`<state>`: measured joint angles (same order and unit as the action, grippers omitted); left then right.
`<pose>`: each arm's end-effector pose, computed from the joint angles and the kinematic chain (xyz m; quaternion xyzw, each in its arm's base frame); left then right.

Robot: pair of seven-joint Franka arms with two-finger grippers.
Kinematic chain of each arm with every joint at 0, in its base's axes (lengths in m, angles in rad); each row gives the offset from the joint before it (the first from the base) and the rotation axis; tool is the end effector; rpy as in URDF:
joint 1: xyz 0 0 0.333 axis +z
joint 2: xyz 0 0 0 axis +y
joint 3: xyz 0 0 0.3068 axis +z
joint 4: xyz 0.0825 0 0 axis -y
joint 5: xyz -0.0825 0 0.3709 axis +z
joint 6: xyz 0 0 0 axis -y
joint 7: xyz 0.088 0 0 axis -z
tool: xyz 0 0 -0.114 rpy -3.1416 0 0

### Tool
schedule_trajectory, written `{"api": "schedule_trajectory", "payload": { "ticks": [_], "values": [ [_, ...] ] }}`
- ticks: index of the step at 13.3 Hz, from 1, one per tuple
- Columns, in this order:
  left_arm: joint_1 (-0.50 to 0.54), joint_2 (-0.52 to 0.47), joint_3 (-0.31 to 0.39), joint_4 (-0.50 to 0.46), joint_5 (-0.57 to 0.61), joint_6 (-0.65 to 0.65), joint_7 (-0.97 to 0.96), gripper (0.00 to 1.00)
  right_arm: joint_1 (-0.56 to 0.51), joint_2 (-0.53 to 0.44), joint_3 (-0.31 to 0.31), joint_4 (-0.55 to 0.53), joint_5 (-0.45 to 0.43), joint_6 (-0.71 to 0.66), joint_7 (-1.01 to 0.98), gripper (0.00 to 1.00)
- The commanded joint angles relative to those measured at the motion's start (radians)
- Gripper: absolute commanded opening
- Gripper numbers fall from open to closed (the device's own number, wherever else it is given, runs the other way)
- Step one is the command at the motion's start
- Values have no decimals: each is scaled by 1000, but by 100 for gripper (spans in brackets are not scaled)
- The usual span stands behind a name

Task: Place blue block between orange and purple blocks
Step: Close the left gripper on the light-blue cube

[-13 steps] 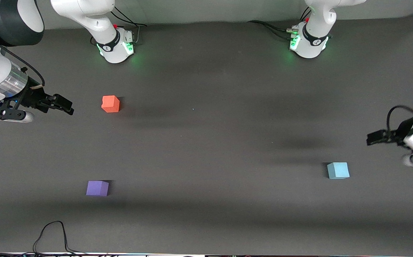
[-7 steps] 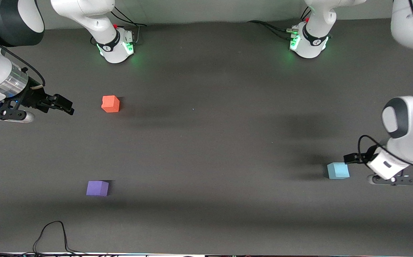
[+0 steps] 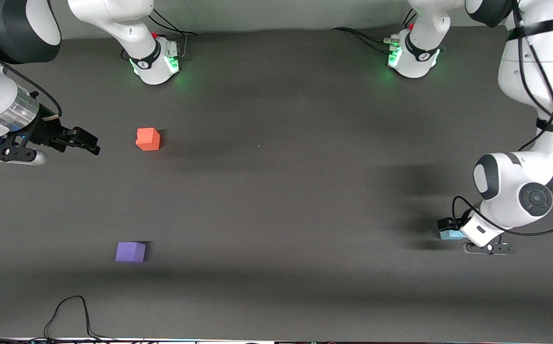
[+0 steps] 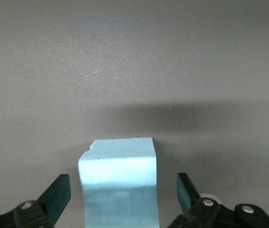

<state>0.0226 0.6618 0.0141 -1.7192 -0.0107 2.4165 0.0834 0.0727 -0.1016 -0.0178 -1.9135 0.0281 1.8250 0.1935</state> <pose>0.6607 0.0233 0.2017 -0.9996 0.0210 -0.0177 0.0017 0.5194 0.0307 0.5253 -0.9972 0.0726 -0.0047 0.0152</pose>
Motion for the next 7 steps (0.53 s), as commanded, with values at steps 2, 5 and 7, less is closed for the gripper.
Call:
{"api": "schedule_trajectory", "payload": {
  "ticks": [2, 5, 7],
  "values": [
    [-6, 21, 6, 3, 9, 33, 9, 84, 6, -13, -7, -18, 4, 17, -22, 100],
    [-6, 21, 6, 3, 9, 32, -10, 40, 6, -12, -7, -18, 6, 19, -20, 100],
    [-6, 18, 6, 7, 9, 24, -10, 38, 6, -13, -7, -18, 4, 22, -20, 100]
  ]
}}
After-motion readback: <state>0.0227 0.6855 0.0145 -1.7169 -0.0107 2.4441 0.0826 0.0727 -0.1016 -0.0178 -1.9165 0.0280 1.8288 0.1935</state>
